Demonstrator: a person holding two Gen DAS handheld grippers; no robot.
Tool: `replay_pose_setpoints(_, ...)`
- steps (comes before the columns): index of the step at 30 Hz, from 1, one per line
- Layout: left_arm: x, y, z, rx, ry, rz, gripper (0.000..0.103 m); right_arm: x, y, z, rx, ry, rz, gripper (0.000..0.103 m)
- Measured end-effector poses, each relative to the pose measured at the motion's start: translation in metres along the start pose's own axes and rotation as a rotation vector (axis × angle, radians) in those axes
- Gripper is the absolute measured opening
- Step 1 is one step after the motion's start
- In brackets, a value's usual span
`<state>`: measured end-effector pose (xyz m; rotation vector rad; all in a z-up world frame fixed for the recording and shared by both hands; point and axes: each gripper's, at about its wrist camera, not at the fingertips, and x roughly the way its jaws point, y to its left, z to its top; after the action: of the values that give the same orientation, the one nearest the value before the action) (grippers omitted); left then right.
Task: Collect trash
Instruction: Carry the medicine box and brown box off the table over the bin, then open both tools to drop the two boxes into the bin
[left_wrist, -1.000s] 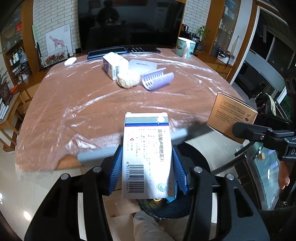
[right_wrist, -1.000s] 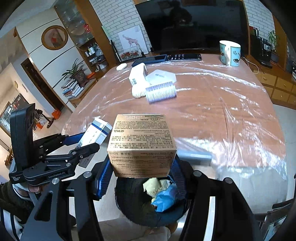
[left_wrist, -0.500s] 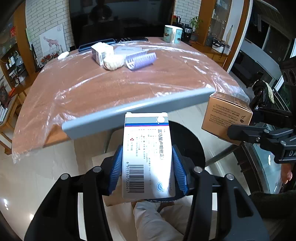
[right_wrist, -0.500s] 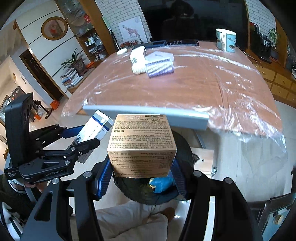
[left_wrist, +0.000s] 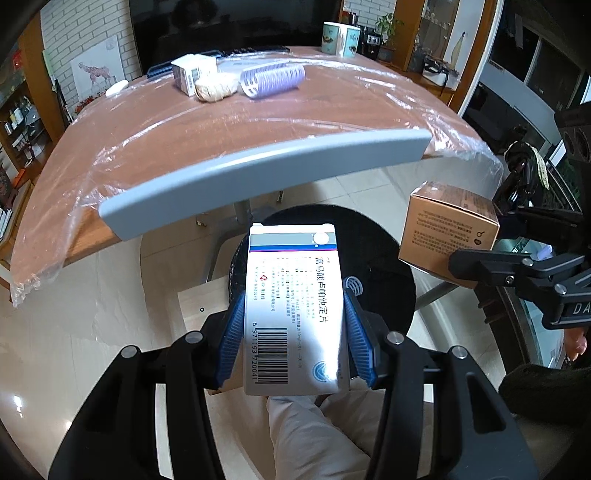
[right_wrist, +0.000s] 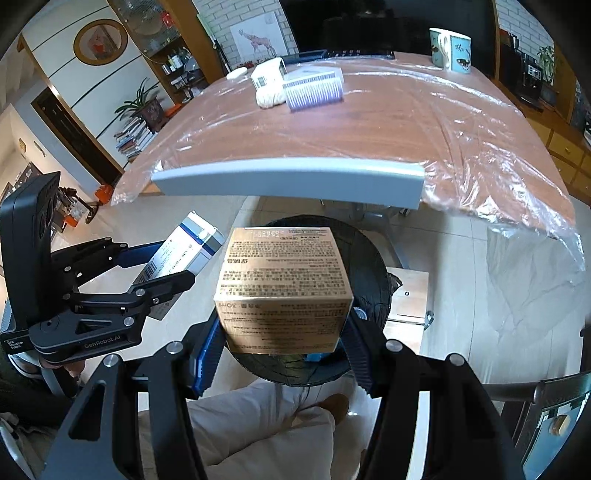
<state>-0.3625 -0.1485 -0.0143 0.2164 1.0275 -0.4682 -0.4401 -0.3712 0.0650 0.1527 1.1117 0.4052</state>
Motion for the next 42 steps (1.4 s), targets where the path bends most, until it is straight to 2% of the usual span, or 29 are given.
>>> replay_pose_setpoints(22, 0.041, 0.004, 0.001, 0.053, 0.077, 0.016, 0.052, 0.055, -0.014, 0.008, 0.005, 0.088, -0.058, 0.058)
replay_pose_setpoints(42, 0.069, 0.002, 0.008, 0.095, 0.129, 0.026, 0.052, 0.084, -0.023, 0.007, 0.017, 0.160, -0.086, 0.058)
